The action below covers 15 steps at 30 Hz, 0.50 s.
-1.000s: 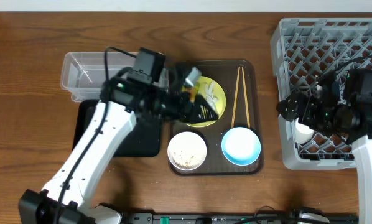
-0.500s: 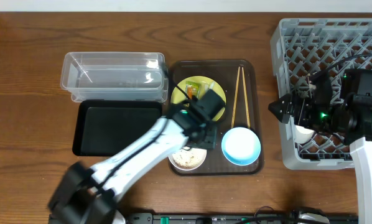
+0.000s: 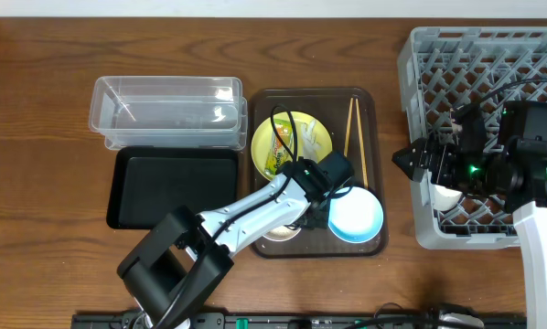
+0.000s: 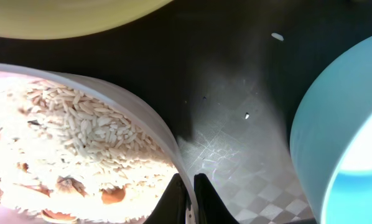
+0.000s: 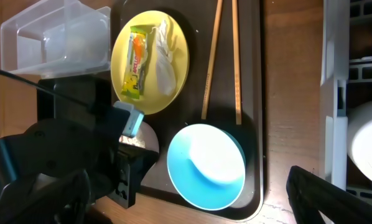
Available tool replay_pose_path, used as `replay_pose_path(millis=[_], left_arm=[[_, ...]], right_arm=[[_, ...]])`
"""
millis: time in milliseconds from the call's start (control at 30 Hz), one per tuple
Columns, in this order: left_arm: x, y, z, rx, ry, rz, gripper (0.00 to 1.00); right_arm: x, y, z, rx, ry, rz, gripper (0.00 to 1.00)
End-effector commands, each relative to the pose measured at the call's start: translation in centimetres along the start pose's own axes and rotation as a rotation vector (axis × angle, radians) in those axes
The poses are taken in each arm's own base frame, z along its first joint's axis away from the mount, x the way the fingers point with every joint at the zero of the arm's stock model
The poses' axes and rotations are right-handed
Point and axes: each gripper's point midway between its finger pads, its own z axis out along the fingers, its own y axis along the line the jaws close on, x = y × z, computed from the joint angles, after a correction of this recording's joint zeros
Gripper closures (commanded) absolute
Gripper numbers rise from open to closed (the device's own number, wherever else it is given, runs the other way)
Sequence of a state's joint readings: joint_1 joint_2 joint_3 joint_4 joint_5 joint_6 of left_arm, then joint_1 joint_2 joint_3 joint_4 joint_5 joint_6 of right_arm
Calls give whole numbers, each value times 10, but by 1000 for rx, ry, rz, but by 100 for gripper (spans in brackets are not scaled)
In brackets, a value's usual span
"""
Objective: Sort waste into correct bins and load items into the dishwasher rack
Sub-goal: 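Grasp the pink rice bowl rim with the left gripper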
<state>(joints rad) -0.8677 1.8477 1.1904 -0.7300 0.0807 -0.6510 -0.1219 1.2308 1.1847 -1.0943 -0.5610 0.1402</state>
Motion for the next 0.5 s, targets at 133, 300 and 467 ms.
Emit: replay_pose_path(millis=[133,300,467], left_arm=[[-6,10,-34,6,-18,20,94],[-24,41,-86,63,-84,-60,94],[-34,59,-131,339,-79,-83,93]], right_arm=[[-4,1,-3,16,-15,-28,2],[-4,0,-3,18,-14,-27,1],[-4,0,-3,23,-14,-27,1]])
